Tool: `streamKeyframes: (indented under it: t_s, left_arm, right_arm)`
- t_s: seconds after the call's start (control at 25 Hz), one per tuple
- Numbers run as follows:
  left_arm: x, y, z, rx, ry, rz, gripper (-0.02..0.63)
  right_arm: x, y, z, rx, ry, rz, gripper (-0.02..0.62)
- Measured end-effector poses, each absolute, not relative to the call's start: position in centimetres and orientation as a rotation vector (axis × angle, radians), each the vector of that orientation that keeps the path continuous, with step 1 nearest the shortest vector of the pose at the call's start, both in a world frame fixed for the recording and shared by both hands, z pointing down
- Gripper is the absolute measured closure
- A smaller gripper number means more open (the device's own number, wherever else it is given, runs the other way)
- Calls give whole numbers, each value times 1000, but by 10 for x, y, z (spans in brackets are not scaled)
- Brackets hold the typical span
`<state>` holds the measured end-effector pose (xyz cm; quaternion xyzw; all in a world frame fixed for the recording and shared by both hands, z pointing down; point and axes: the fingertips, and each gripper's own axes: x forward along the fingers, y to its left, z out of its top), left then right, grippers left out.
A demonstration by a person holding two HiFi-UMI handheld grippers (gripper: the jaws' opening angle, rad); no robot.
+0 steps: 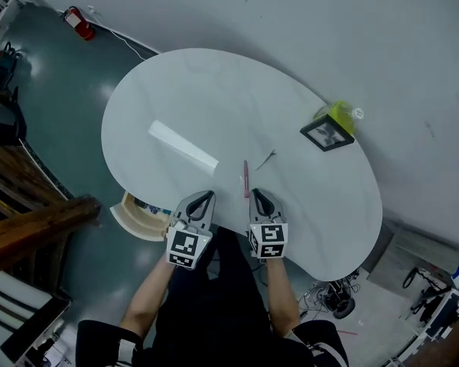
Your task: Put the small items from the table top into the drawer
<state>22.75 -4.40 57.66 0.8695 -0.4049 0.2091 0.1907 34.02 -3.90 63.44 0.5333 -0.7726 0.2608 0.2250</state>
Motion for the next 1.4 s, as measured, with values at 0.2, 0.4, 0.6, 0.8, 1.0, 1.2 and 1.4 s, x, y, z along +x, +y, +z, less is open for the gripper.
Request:
streamKeyframes:
  t_s: [0.2, 0.4, 0.6, 0.8, 1.0, 1.2, 1.4]
  left_arm:
    - [233, -42, 592, 2415, -1135, 601, 586]
    - [230, -42, 594, 2396, -1156, 600, 586]
    - [225, -41, 594, 2379, -1178, 599, 586]
    - [223, -42, 594, 2368, -1194, 592, 586]
    - [218, -40, 593, 2364, -1207, 587, 586]
    - [212, -37, 590, 2360, -1224, 576, 586]
    - [202, -34, 581, 2355, -1264, 557, 586]
  right_arm:
    - [340, -38, 655, 1432, -2121, 777, 557]
    - [334, -45, 665, 1408, -2100, 766, 492]
    - [326, -49, 673, 1356, -2073, 790, 405]
    - [325, -51, 678, 1325, -2044, 763, 405]
    - [328, -51, 679, 1335, -1996, 695, 529]
    - [329, -53, 675, 1344, -2010, 673, 531]
    - [314, -56, 651, 1335, -2074, 651, 531]
